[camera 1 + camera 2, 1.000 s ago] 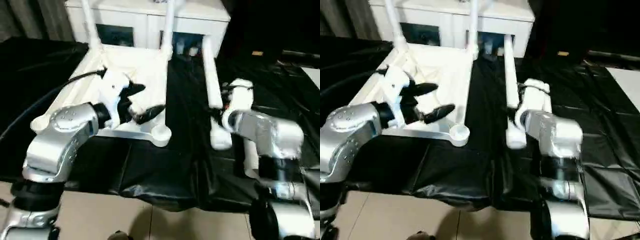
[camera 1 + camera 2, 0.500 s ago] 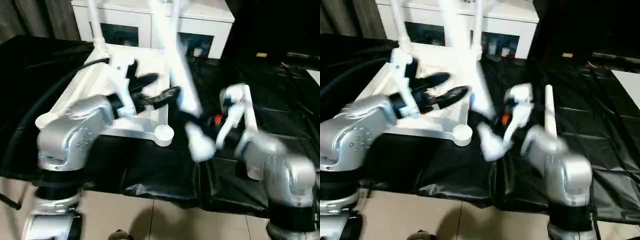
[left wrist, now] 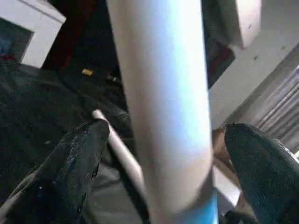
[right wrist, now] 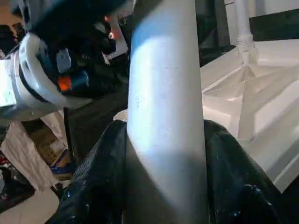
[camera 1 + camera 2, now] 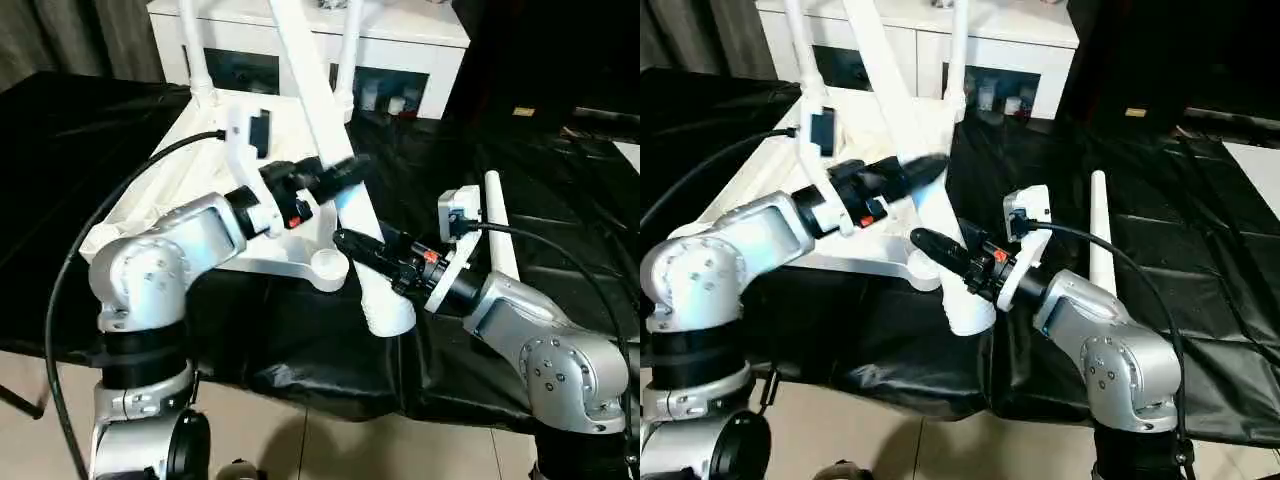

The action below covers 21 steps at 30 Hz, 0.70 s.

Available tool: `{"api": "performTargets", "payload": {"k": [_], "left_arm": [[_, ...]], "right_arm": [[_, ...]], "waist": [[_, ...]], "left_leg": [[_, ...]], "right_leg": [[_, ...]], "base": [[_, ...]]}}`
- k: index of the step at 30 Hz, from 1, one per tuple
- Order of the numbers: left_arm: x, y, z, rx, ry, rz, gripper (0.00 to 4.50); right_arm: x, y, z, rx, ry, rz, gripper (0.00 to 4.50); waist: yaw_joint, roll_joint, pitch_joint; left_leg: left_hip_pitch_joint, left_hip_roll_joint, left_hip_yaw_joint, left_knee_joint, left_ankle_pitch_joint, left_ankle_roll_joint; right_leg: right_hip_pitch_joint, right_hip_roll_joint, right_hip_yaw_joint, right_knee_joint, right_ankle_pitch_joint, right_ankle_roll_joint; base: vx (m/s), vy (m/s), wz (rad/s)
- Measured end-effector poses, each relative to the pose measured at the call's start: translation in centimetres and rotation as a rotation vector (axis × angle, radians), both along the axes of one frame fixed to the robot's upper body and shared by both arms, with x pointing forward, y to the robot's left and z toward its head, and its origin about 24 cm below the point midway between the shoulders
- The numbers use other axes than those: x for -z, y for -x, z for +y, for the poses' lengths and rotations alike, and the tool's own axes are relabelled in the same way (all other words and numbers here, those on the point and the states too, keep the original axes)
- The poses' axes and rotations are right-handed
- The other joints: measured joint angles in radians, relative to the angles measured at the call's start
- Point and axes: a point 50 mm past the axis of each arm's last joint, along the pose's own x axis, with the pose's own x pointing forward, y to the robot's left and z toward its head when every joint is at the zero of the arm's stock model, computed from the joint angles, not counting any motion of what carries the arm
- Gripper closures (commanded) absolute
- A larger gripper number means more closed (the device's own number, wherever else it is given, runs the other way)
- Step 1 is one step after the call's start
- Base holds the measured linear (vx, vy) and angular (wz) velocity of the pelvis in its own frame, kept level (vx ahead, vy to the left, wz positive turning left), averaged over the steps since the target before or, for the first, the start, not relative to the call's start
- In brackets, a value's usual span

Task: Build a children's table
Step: Pick table leg

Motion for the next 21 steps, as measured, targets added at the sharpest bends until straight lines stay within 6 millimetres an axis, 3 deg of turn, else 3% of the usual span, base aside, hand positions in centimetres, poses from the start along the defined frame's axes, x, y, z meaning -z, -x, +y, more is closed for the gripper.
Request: {"api": "performTargets", "payload": {"k": [21], "left_arm": [[0.23, -0.07, 0.07, -0.037, -0.018, 0.051, 1.52]], "right_arm": [[0.18, 0.02, 0.76, -0.009, 0.072, -0.042, 2.69]], "waist": [[0.001, 0.000, 0.000]], "left_leg": [[0.000, 0.000, 0.000, 0.000, 0.000, 0.000]], "right_leg": [[0.000, 0.000, 0.000, 0.000, 0.000, 0.000]], "base": [[0.000, 0.000, 0.00]]}}
